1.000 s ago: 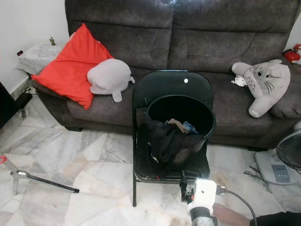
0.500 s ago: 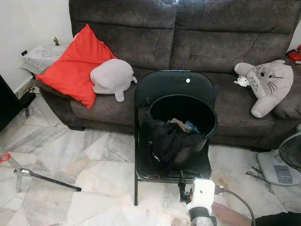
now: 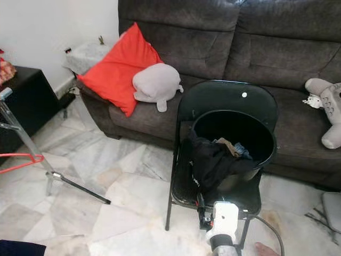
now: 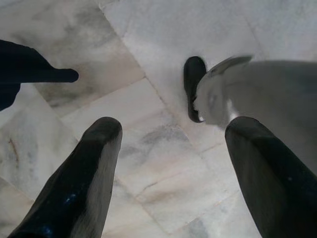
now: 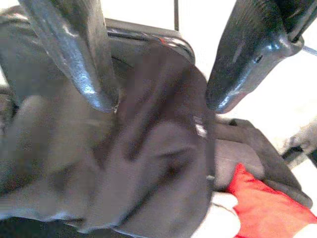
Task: Hang hanger
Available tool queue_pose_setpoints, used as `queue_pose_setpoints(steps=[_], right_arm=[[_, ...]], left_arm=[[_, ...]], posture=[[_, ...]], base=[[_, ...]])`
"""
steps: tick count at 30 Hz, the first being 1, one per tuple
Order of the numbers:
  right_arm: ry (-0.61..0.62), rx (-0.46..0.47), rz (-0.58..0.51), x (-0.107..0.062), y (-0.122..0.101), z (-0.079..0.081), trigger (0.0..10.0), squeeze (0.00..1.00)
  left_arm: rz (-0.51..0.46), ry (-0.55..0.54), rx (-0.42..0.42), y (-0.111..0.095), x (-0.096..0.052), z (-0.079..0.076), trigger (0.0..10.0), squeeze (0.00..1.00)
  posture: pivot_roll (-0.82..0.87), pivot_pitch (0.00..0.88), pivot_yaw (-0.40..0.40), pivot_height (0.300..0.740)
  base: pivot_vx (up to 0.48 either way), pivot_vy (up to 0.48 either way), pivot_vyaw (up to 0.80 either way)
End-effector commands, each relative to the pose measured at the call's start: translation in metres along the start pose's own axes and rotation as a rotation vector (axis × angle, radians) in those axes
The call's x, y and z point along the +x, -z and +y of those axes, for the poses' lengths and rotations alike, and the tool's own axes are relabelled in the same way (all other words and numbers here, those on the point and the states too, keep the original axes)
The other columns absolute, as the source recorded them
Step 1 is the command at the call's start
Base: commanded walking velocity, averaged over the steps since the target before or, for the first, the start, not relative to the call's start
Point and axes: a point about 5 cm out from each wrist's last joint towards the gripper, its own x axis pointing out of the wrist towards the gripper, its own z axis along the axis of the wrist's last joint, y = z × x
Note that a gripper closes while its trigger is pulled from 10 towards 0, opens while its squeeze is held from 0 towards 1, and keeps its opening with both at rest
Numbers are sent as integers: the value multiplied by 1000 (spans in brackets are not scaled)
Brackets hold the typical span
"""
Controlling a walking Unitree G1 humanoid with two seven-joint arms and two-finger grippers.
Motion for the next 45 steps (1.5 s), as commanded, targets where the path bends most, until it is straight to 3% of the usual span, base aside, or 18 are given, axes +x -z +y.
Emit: queue_pose_setpoints(steps=[1,4,13,23,28,38,45], right_arm=[[6,3,13,-3,4,0,10000,0],[11,2,16,-4,5,0,10000,0],[33,23,18,-2,4,-4,10000,0],[51,36,52,-4,9,-5,10000,0],[79,43,130,2,16,-9,10000,0],[-10,13,114,33,-1,-6,10000,0],[40,2,162,39,5,-19,10000,0]], left_arm=[[25,-3,12,6,-2,2,10000,0],[26,-3,13,6,-1,2,10000,0],[37,29,26,14,1,-20,10000,0],[38,36,34,15,2,-25,10000,0],[31,36,44,11,2,-22,10000,0],[21,5,44,5,-5,14,10000,0],[22,21,45,7,-2,1,10000,0]], posture=[[-72,108,37,721],[-72,108,37,721],[-72,109,36,721],[-75,110,37,721],[-76,112,39,721],[-72,110,42,721],[-64,109,45,721]], base=[[0,0,0],[0,0,0],[0,0,0],[0,0,0],[0,0,0],[0,0,0],[0,0,0]])
